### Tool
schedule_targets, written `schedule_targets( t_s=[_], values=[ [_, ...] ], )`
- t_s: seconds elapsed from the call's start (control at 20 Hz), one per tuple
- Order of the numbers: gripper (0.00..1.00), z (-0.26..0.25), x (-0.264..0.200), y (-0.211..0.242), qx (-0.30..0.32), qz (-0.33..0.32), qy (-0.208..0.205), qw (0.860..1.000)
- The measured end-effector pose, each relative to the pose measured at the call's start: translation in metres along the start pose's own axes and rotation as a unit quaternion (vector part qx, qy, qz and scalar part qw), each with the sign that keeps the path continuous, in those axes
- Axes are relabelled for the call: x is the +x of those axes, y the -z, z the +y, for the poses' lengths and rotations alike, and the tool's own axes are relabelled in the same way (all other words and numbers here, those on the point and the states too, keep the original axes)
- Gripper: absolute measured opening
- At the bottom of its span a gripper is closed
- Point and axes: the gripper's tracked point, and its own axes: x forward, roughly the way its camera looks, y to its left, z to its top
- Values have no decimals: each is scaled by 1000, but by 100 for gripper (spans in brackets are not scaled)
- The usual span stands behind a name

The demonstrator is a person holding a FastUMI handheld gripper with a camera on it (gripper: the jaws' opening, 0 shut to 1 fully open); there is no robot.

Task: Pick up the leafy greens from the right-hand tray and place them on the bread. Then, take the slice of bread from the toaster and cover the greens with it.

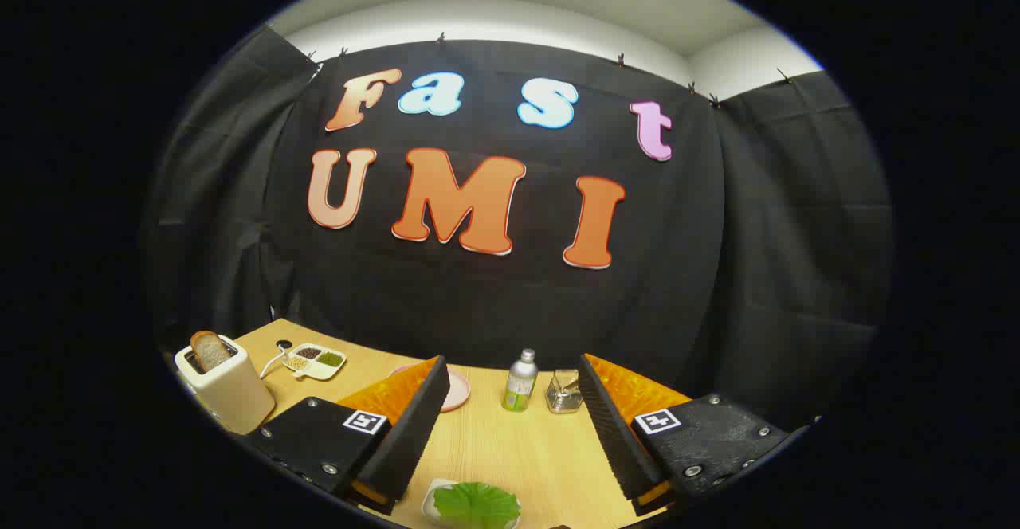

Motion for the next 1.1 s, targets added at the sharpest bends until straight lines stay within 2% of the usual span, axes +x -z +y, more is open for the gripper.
schedule_targets(
  t_s=[0.7,0.8,1.0,1.1],
  values=[
    [97,-3,0,-30,11,-34,-9,999],
    [97,-6,7,-12,-3,-10,-2,1000],
    [97,1,10,57,-13,97,-7,995],
    [96,2,13,83,-17,126,-6,992]
  ],
)
